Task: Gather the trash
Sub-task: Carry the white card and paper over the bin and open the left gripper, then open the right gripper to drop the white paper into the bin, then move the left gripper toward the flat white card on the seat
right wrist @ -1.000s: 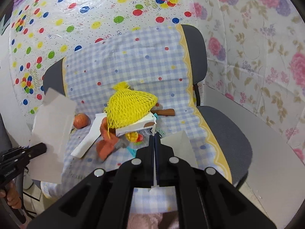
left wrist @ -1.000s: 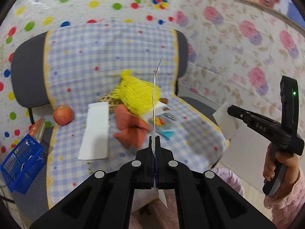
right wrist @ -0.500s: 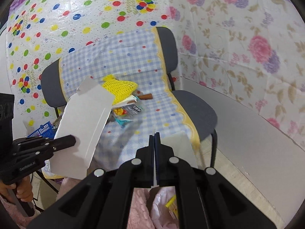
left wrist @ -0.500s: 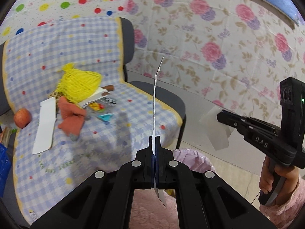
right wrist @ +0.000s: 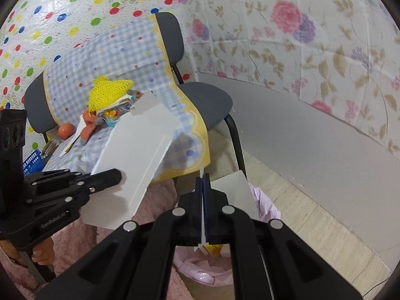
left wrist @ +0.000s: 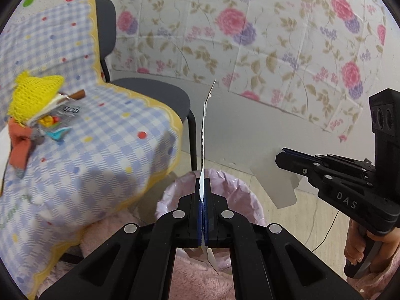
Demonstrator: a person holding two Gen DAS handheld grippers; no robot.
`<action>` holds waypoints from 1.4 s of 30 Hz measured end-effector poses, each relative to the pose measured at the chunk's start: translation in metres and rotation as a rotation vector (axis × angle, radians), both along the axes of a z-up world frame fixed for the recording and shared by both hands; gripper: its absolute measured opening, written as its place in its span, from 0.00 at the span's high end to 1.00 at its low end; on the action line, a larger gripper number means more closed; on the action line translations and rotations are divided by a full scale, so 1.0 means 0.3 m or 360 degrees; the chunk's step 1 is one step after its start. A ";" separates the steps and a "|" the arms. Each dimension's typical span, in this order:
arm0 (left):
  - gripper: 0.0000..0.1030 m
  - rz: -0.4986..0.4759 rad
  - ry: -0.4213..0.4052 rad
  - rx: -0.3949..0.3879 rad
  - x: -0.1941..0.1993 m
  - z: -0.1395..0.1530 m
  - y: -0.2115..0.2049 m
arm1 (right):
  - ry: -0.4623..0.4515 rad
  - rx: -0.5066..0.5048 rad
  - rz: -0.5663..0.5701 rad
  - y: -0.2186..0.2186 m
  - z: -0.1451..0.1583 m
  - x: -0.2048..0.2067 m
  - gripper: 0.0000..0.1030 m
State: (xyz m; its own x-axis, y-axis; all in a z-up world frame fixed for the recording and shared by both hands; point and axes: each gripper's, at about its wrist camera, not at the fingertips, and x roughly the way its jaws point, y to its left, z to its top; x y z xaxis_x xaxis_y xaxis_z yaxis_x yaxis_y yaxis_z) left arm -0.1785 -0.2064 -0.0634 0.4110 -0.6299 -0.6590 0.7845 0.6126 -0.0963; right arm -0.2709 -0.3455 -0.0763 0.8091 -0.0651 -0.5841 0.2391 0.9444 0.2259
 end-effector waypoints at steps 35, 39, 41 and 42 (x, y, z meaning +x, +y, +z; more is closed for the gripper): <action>0.33 0.0387 -0.0039 -0.0083 0.090 0.079 0.225 | -0.0150 -0.0009 0.0079 0.003 0.114 0.087 0.67; 0.33 0.0512 -0.0138 -0.0037 0.108 0.104 0.311 | -0.0126 -0.0051 0.0203 0.096 0.129 0.184 0.67; 0.33 0.0595 -0.0167 -0.0013 0.130 0.115 0.364 | -0.0126 -0.0067 0.0248 0.132 0.142 0.221 0.67; 0.33 0.0634 -0.0178 0.0000 0.141 0.119 0.389 | -0.0127 -0.0077 0.0280 0.155 0.151 0.251 0.67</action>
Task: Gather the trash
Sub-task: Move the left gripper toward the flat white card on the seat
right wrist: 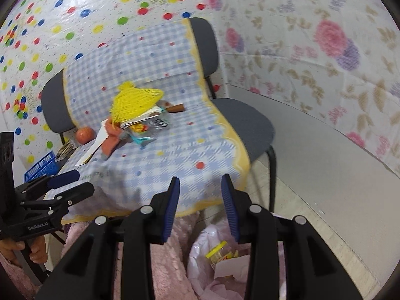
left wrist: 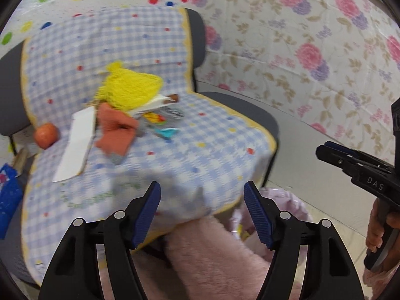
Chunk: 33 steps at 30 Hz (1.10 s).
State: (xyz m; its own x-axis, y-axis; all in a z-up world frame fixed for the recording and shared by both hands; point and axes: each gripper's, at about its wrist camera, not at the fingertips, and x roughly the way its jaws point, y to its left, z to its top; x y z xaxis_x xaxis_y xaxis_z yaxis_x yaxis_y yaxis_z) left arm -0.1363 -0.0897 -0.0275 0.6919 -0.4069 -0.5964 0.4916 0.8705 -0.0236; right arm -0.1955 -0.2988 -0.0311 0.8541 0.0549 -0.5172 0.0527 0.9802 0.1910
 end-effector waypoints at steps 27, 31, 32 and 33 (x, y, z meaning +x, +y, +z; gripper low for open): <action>0.12 0.0697 0.0190 -0.0056 0.411 -0.050 0.505 | 0.0076 -0.0102 0.0244 0.230 0.045 0.511 0.29; 0.11 0.0734 0.0289 -0.0113 0.500 -0.089 0.537 | 0.0098 -0.0088 0.0246 0.222 0.032 0.543 0.29; 0.11 0.0724 0.0317 -0.0132 0.531 -0.103 0.540 | 0.0104 -0.0085 0.0241 0.218 0.029 0.549 0.29; 0.11 0.0712 0.0328 -0.0138 0.547 -0.112 0.538 | 0.0111 -0.0085 0.0233 0.213 0.025 0.554 0.29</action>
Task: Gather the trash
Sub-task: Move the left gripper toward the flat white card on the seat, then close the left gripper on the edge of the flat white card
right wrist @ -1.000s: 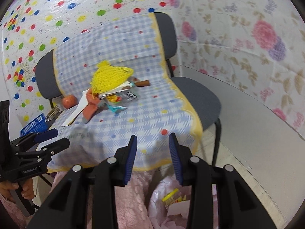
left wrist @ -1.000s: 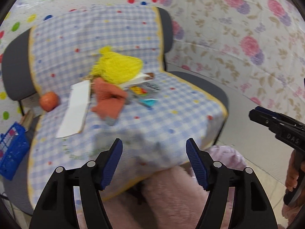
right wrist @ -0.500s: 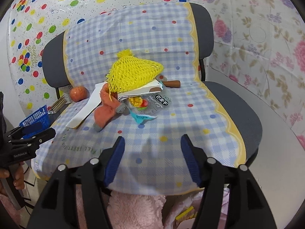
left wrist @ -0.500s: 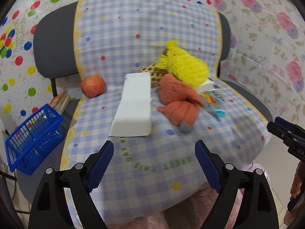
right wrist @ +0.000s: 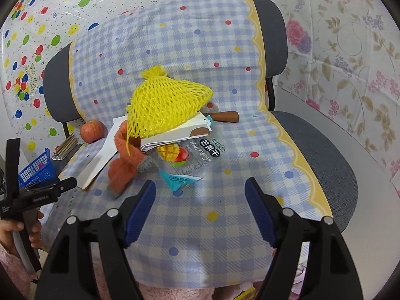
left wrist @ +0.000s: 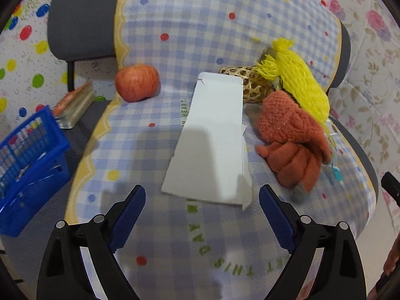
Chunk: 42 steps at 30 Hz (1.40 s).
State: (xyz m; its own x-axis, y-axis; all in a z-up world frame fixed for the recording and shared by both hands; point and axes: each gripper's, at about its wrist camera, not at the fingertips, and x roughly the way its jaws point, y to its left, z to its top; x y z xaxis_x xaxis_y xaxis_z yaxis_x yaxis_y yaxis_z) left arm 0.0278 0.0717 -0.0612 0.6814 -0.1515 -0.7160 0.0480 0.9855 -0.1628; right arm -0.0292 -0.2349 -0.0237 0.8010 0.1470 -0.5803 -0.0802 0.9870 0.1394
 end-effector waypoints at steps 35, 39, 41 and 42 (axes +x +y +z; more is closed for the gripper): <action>0.74 -0.0009 -0.0141 0.0038 -0.053 0.072 0.010 | -0.0023 -0.0044 0.0118 0.109 0.027 0.046 0.30; 0.30 0.0074 -0.0097 -0.0039 -0.040 0.038 0.050 | -0.0072 -0.0052 0.0155 0.158 0.059 0.065 0.30; 0.29 0.0090 -0.0084 -0.0048 -0.021 0.026 0.067 | -0.0071 -0.0063 0.0168 0.176 0.061 0.075 0.30; 0.27 0.0082 -0.0077 -0.0058 -0.006 0.021 0.074 | -0.0068 -0.0068 0.0176 0.182 0.059 0.081 0.30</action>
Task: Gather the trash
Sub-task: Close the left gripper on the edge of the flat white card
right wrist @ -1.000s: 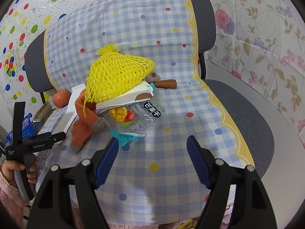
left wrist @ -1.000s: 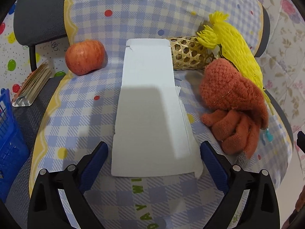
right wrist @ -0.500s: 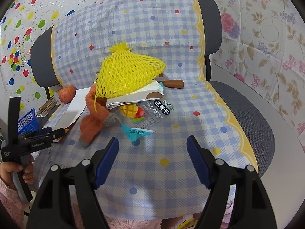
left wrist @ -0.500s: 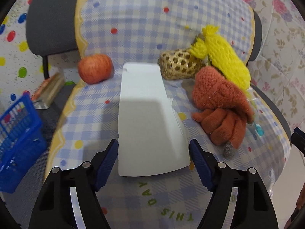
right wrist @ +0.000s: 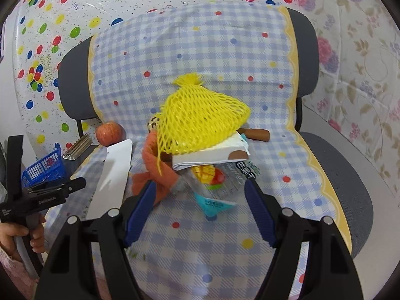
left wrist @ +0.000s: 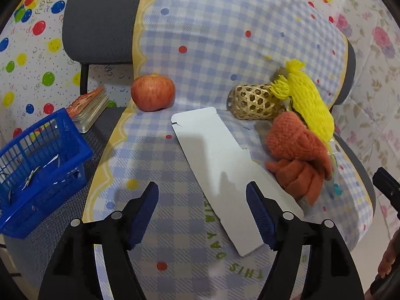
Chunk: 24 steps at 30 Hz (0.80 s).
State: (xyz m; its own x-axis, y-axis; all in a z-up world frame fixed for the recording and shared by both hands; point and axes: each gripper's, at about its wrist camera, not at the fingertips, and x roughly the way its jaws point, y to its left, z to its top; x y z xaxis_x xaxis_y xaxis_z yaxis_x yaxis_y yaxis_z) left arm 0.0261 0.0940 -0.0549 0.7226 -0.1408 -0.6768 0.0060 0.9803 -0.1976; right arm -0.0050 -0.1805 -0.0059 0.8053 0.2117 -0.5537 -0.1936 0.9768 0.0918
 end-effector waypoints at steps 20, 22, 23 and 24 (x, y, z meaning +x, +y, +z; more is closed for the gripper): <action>0.18 -0.0346 0.0148 0.0049 0.096 -0.090 -0.206 | 0.0091 0.0003 0.0011 -0.003 -0.056 0.076 0.44; 0.28 -0.0406 0.0134 0.0073 0.056 -0.077 -0.228 | 0.0094 0.0012 -0.0020 -0.028 -0.057 0.059 0.46; 0.34 -0.0455 0.0133 0.0071 0.034 -0.071 -0.233 | 0.0095 0.0018 -0.0031 -0.039 -0.056 0.053 0.46; 0.35 -0.0490 0.0138 0.0073 0.015 -0.070 -0.238 | 0.0094 0.0026 -0.0043 -0.052 -0.054 0.043 0.46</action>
State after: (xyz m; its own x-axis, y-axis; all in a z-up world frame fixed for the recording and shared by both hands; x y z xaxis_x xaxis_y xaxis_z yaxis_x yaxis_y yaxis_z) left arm 0.0307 0.0227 -0.0760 0.5904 -0.3115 -0.7446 0.2885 0.9430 -0.1657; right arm 0.0079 -0.1962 -0.0220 0.7771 0.1996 -0.5969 -0.1610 0.9799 0.1181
